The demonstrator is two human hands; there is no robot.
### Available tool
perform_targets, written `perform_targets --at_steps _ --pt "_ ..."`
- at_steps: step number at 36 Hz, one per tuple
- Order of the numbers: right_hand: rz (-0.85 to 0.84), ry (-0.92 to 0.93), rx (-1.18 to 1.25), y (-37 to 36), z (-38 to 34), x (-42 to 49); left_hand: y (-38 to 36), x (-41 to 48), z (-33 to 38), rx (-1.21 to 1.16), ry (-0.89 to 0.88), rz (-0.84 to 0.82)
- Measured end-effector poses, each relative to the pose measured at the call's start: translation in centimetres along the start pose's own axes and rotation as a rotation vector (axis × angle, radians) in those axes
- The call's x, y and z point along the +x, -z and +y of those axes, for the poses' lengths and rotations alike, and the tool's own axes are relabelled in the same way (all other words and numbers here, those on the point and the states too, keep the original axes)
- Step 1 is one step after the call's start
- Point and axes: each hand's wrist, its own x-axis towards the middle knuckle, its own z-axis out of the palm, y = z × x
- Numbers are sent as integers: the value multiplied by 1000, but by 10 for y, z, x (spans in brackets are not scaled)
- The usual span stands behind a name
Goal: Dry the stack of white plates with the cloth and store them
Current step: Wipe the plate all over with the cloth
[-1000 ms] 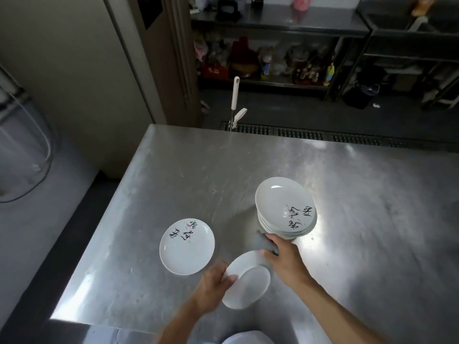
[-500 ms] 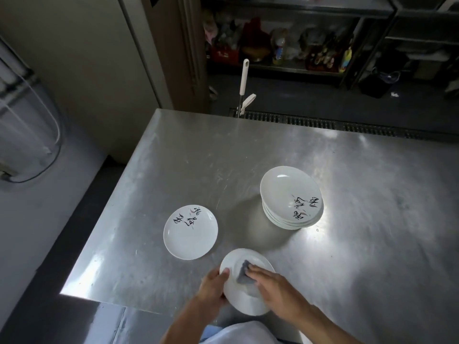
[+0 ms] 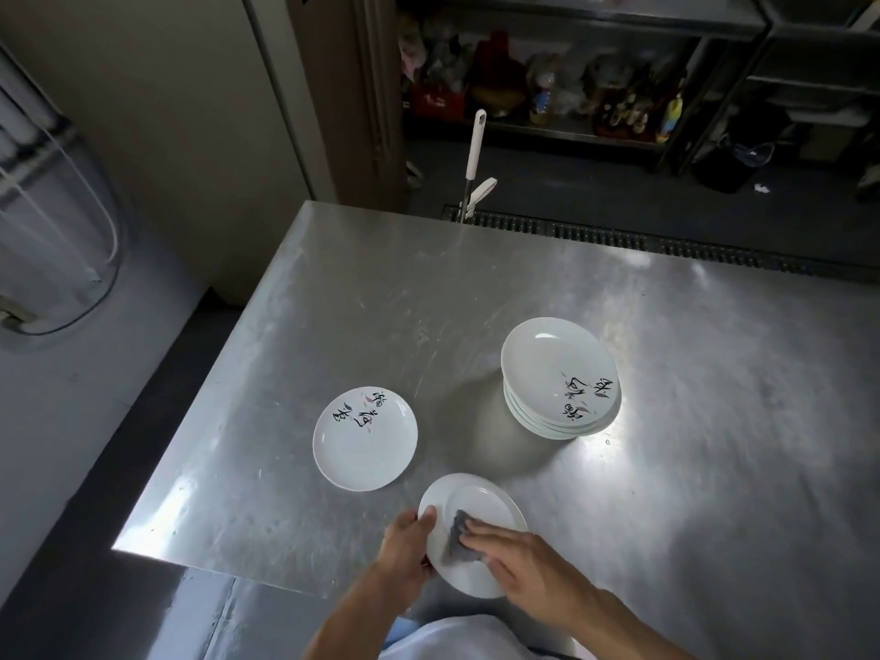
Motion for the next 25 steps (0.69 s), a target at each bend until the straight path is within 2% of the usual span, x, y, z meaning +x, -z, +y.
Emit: perform_targets --at_steps 4,10,12,14,16,18,21,25 --pt "74 -118 -19 3 21 -9 -4 -8 0 30 -40 -40" --pt "285 -478 68 4 15 29 -3 -20 3 20 -51 -155" --pt "281 -394 92 3 1 41 -4 -21 3 22 -55 -200" --pt "181 -187 115 -3 -12 48 -6 -21 2 13 -67 -229" --pt "75 -72 79 -7 -13 49 -5 -21 1 -3 -70 -216" --pt "111 -115 46 -3 -6 51 -3 -20 0 -5 -63 -200" --pt "212 -302 23 7 -3 55 -2 -21 1 7 -54 -216" --pt "53 -49 25 0 -13 57 -1 -20 2 -26 -66 -195"
